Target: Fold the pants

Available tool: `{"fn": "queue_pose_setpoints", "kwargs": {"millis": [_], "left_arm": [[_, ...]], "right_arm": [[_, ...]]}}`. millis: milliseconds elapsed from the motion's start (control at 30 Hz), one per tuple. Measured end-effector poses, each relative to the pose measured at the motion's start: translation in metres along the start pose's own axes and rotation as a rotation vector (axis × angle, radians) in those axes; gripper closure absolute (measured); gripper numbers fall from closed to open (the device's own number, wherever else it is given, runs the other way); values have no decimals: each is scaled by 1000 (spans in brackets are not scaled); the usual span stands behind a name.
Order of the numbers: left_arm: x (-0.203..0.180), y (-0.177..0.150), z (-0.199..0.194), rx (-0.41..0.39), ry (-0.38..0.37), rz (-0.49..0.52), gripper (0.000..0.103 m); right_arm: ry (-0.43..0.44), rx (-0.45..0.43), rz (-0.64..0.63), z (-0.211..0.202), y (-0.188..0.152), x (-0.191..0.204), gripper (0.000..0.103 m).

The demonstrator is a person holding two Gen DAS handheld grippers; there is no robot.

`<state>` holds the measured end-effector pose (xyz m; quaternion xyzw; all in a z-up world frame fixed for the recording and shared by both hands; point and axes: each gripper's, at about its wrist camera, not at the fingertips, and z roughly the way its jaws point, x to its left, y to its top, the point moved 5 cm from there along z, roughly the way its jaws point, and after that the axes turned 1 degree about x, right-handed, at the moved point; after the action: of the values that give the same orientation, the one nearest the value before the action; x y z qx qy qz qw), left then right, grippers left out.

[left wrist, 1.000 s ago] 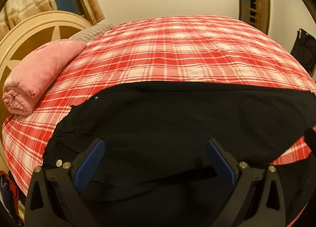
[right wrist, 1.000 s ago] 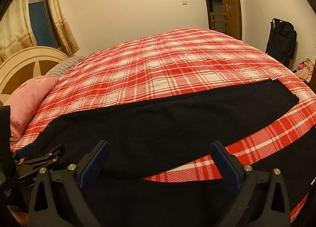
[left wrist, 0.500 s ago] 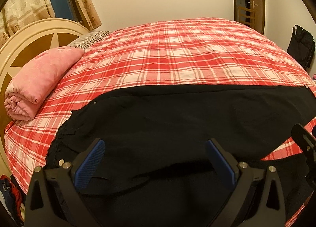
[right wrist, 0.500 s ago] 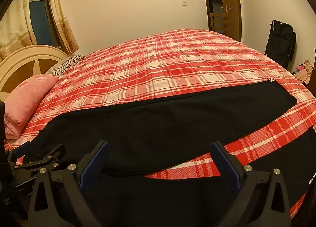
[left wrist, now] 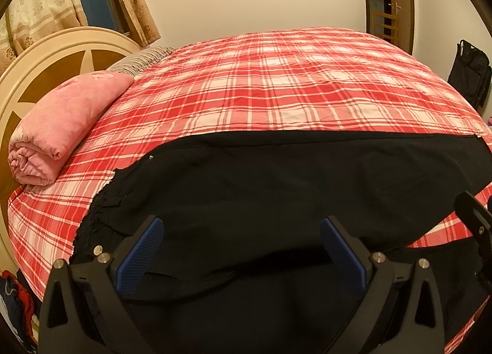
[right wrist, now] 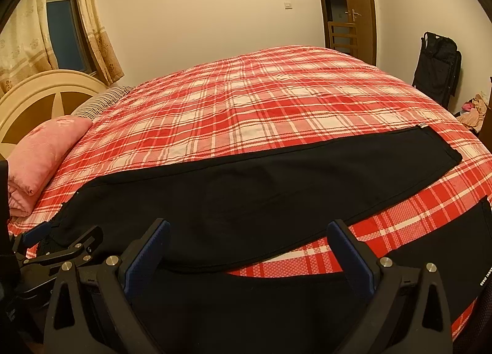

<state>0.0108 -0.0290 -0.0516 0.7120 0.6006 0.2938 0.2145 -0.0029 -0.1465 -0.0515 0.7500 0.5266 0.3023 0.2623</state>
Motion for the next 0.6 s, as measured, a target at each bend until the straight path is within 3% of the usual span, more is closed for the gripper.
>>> {"fn": "queue_pose_setpoints", "kwargs": {"millis": [600], "left_arm": [[6,-1,10,21,-5,1,0]], "right_arm": [[18,9,-35,11,9,7,1]]}}
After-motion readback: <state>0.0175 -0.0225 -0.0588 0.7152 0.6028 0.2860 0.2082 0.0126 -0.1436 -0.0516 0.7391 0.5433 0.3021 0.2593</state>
